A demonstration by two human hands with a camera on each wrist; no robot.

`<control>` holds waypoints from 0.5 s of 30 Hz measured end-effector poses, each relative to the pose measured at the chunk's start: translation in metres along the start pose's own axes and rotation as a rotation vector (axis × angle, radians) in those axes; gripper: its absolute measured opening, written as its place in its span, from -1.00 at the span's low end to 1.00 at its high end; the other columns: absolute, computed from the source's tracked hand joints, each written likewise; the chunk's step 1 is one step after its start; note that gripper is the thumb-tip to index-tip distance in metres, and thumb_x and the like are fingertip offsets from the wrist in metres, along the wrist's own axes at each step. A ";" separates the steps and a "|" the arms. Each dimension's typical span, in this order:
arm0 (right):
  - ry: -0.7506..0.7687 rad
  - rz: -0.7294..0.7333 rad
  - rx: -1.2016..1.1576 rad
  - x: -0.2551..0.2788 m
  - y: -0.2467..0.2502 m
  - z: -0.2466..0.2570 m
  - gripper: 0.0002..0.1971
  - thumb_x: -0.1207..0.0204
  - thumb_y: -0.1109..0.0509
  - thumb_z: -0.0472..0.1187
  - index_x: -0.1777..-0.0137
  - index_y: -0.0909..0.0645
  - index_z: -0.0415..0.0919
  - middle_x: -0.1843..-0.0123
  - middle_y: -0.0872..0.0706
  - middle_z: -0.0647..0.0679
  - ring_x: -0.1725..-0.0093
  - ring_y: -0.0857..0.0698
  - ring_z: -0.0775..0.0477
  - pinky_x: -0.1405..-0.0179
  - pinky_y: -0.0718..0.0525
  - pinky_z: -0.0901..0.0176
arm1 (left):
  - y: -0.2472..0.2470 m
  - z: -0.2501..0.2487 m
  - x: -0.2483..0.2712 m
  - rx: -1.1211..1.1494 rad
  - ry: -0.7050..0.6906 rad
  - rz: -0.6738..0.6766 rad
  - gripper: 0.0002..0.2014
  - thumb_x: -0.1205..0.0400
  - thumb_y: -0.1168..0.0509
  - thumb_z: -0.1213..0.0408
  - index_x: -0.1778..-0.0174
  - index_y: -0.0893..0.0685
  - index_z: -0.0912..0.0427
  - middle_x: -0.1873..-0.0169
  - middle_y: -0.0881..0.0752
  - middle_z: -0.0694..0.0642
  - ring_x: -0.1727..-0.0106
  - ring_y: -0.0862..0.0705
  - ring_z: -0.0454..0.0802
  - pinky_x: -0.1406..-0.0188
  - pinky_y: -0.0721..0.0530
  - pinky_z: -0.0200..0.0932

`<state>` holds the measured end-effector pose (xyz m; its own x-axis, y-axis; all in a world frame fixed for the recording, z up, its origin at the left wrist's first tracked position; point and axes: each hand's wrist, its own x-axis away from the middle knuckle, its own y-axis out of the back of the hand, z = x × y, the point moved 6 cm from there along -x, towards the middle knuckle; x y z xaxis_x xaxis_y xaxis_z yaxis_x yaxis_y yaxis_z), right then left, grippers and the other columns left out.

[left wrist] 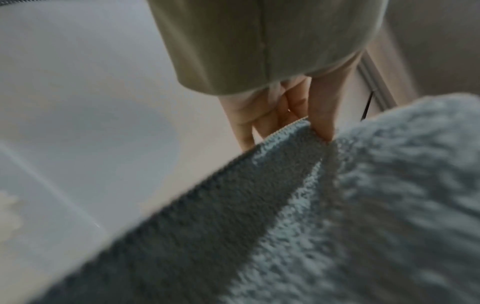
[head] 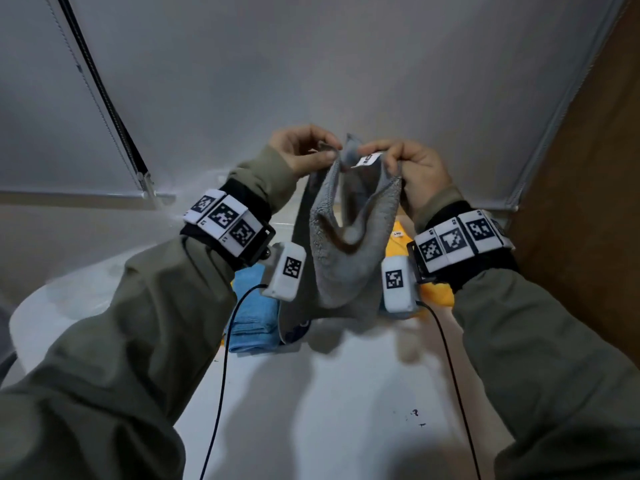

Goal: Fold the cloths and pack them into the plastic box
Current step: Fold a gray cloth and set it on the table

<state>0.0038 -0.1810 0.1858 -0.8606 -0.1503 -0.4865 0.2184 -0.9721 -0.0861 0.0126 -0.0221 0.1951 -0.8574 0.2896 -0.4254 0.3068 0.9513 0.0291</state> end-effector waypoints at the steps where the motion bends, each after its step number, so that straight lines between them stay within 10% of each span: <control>1: 0.004 0.051 -0.067 0.001 -0.006 0.002 -0.55 -0.28 -0.08 -0.69 0.62 -0.51 -0.20 0.27 -0.82 -0.03 0.23 -0.76 -0.02 0.10 -0.73 0.14 | -0.002 0.001 -0.001 -0.003 -0.013 -0.023 -0.83 -0.31 -0.38 0.49 0.36 -0.73 0.11 0.45 -0.77 -0.04 0.32 -0.74 -0.19 0.19 -0.71 -0.32; 6: -0.049 0.118 -0.207 0.005 -0.008 0.004 -0.52 -0.31 -0.05 -0.65 0.66 -0.45 -0.14 0.30 -0.79 -0.12 0.29 -0.73 -0.06 0.19 -0.73 0.15 | -0.005 0.009 0.002 0.061 0.036 0.024 -0.76 -0.26 -0.40 0.49 0.47 -0.80 0.00 -0.06 -0.63 -0.01 -0.29 -0.52 -0.21 -0.10 -0.65 -0.35; 12: -0.077 0.190 -0.176 0.006 -0.012 -0.002 -0.55 -0.23 -0.11 -0.61 0.64 -0.50 -0.07 0.23 -0.80 -0.07 0.13 -0.74 -0.04 -0.03 -0.70 0.13 | -0.001 0.010 0.001 0.061 0.046 -0.038 -0.73 -0.40 -0.36 0.64 0.39 -0.77 0.16 0.49 -0.78 -0.03 0.41 -0.74 -0.21 0.30 -0.69 -0.40; 15: 0.167 0.223 0.559 0.003 -0.018 0.001 -0.71 -0.33 -0.20 -0.42 0.47 -0.65 -0.11 -0.19 -0.71 -0.11 -0.18 -0.64 -0.14 -0.31 -0.52 -0.01 | 0.012 0.007 -0.004 0.046 -0.002 -0.154 -0.77 -0.38 -0.37 0.57 0.44 -0.78 0.15 0.47 -0.79 -0.01 0.37 -0.76 -0.15 0.21 -0.73 -0.30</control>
<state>-0.0031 -0.1645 0.1868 -0.7289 -0.3737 -0.5736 0.0715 -0.8748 0.4791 0.0221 -0.0128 0.1909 -0.8950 0.1402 -0.4235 0.1902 0.9787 -0.0778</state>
